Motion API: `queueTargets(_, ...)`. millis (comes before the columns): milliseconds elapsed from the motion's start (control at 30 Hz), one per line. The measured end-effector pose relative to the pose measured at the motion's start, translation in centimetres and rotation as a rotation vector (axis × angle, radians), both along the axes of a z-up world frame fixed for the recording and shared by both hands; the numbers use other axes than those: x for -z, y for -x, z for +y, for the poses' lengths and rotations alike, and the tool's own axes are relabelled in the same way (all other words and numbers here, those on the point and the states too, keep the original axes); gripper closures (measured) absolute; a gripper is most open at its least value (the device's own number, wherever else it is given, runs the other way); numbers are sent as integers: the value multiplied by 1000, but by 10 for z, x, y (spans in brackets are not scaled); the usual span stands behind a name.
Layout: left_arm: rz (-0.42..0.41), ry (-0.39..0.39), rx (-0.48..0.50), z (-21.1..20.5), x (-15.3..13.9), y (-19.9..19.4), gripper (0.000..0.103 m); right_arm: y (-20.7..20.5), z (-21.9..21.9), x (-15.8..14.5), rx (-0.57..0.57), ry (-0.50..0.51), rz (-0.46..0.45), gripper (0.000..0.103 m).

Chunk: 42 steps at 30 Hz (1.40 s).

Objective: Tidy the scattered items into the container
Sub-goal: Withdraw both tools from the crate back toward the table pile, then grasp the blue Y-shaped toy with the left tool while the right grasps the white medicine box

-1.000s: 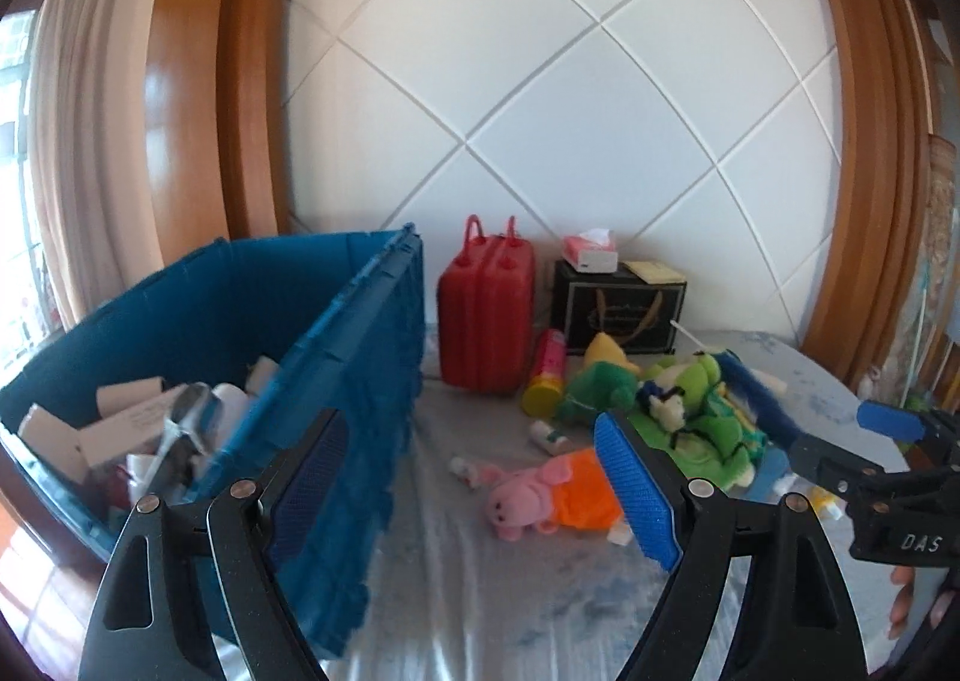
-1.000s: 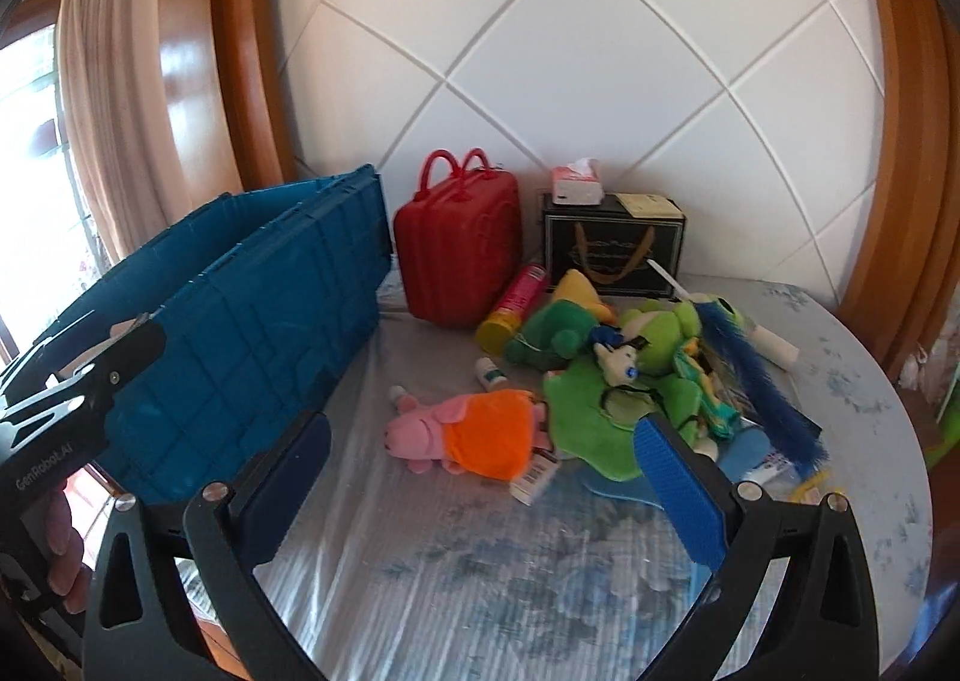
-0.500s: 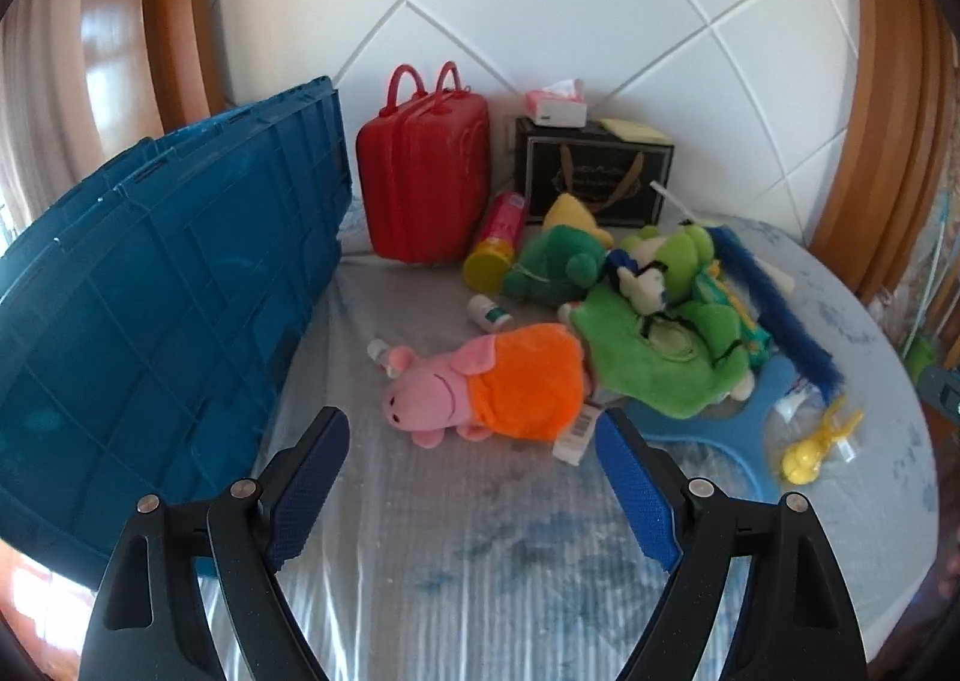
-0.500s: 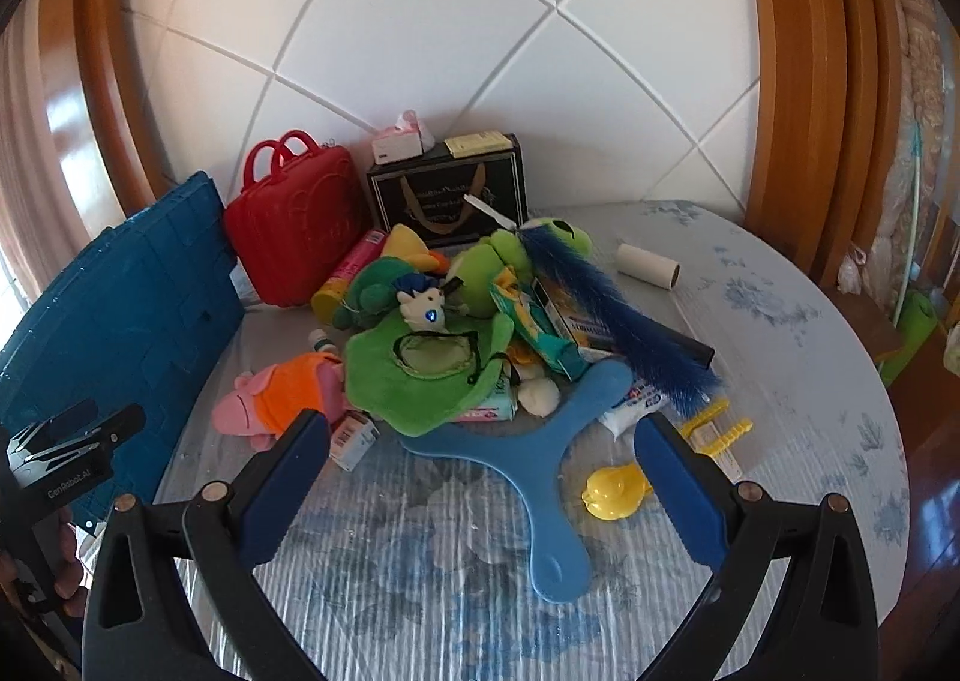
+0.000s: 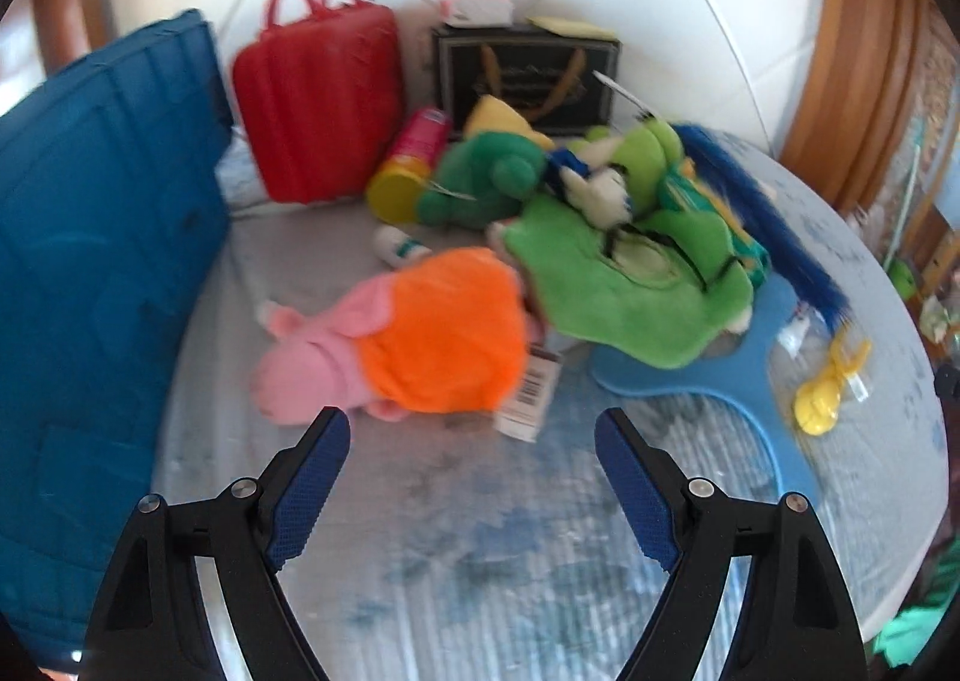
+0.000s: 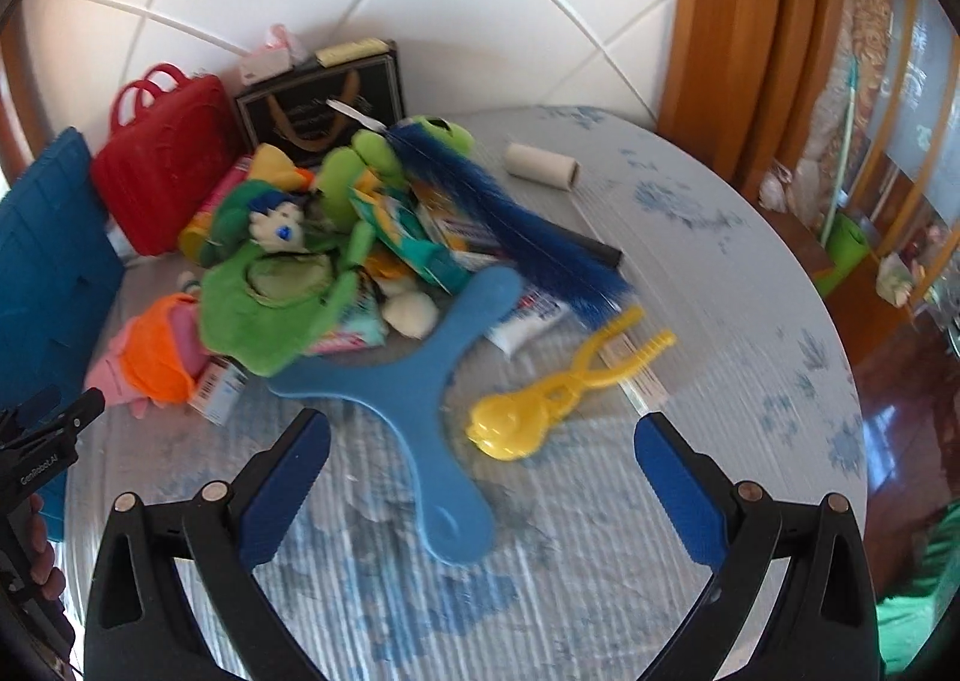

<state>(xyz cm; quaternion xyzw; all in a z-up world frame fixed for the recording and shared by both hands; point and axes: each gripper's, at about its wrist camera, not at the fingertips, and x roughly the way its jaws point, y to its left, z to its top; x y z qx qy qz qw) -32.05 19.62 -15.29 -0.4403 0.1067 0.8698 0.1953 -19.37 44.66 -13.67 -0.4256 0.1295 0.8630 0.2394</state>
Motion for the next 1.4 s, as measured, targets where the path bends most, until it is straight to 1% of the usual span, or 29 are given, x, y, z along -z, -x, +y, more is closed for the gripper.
queueTargets(67,-25,24,36,25,11,-5,18,-9,16,10,33,12,-35,0)
queueTargets(167,-44,41,62,61,22,-14,18,-16,40,20,68,29,-57,0)
queueTargets(300,-72,61,69,120,36,-32,18,-19,79,35,49,51,-82,0)
queueTargets(467,-112,85,7,177,57,-47,18,-21,138,53,-39,91,-107,0)
queueTargets(533,-130,96,-31,191,67,-49,18,-22,152,60,-76,103,-120,0)
queueTargets(600,-159,94,-74,204,79,-49,19,-22,167,70,-112,116,-158,0)
queueTargets(700,-173,97,-121,213,93,-45,20,-21,179,81,-157,127,-191,0)
queueTargets(767,-202,79,-143,217,102,-42,21,-21,184,88,-176,139,-199,0)
queueTargets(833,-214,60,-145,220,107,-41,21,-21,187,95,-191,150,-207,0)
queueTargets(900,-206,50,-140,225,110,-42,21,-19,187,100,-212,159,-209,0)
queueTargets(967,-211,64,-141,231,117,-42,20,-16,187,104,-227,162,-207,0)
queueTargets(1033,-201,58,-143,231,119,-42,23,-13,184,106,-236,170,-199,0)
queueTargets(1067,-199,54,-133,231,118,-43,31,-10,182,107,-244,178,-190,0)
queueTargets(1100,-194,55,-127,229,117,-45,48,-7,179,108,-252,185,-184,0)
queueTargets(1133,-189,64,-118,228,116,-47,55,-4,176,108,-261,193,-181,0)
queueTargets(1167,-189,79,-107,224,116,-50,59,0,169,111,-273,207,-181,0)
queueTargets(1267,-174,125,-108,207,116,-57,61,12,152,114,-298,238,-168,0)
queueTargets(1300,-170,136,-112,202,117,-59,62,16,145,114,-306,241,-161,3)
queueTargets(1333,-173,141,-116,195,117,-60,62,18,140,113,-314,242,-153,7)
queueTargets(1367,-178,144,-118,188,118,-61,62,23,133,111,-326,238,-144,20)
queueTargets(1400,-180,146,-115,183,119,-62,62,26,128,111,-332,231,-143,24)
